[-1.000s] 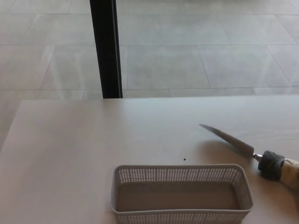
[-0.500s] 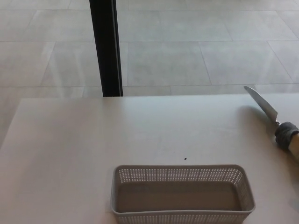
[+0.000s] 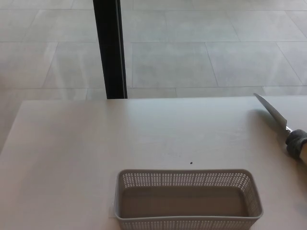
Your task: A garden tool is kept on the righthand side and a container is kept on the lefthand side on a desk infront of the robot. the robot uses its right hand to pick up the garden tool and makes a scooping motion inside the container
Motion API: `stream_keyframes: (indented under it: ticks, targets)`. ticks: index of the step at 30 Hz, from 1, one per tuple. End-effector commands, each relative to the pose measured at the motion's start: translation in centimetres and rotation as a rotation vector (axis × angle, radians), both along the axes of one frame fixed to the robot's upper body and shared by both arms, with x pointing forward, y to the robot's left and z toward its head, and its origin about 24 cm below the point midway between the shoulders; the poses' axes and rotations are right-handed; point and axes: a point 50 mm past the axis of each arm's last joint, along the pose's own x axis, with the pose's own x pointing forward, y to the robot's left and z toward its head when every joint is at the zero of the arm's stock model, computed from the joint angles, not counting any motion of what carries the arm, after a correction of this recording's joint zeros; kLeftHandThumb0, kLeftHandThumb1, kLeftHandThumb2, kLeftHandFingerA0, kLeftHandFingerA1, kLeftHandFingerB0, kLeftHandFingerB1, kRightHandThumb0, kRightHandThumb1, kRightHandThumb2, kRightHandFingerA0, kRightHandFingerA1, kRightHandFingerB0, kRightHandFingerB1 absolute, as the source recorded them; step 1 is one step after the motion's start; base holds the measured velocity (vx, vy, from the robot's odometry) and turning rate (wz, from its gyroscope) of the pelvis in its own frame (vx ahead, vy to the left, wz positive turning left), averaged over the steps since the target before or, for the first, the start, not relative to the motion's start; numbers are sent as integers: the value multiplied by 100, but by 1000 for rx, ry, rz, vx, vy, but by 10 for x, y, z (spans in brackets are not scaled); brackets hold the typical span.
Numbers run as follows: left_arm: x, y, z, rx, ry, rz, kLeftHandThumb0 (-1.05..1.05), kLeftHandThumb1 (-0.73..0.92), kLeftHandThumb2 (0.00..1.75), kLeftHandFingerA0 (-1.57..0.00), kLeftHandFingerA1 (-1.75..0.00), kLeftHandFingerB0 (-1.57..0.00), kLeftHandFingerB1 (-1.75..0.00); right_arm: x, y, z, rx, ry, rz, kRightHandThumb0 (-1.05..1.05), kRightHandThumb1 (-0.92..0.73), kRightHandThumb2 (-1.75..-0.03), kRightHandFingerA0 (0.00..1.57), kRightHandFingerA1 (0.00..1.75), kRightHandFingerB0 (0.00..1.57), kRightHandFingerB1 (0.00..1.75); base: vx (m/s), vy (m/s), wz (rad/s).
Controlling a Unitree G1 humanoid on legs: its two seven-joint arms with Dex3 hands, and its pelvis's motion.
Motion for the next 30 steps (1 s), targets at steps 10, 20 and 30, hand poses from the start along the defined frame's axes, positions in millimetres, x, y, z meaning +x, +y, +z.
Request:
stream_keyframes:
  ticks: [10, 20, 30]
  targets:
    - [-3, 4, 2, 29, 20, 11, -50, 71, 61, -56, -62, -49, -49, -95, -101, 138, 837, -532, -217, -104, -72, -109, 10, 19, 6, 25, 0, 0, 0]
    - [2, 3, 3, 32, 12, -11, -50, 71, 61, -57, -59, -53, -48, -187, -161, 19, 1171, -987, -1044, -63, -55, -93, 0, 54, 4, 43, 0, 0, 0]
    - [3, -1, 0, 14, -2, 0, -53, 70, 61, -58, -66, -53, -50, -191, -126, -112, 1470, -1033, -1630, -44, -78, -63, 0, 53, 7, 41, 0, 0, 0]
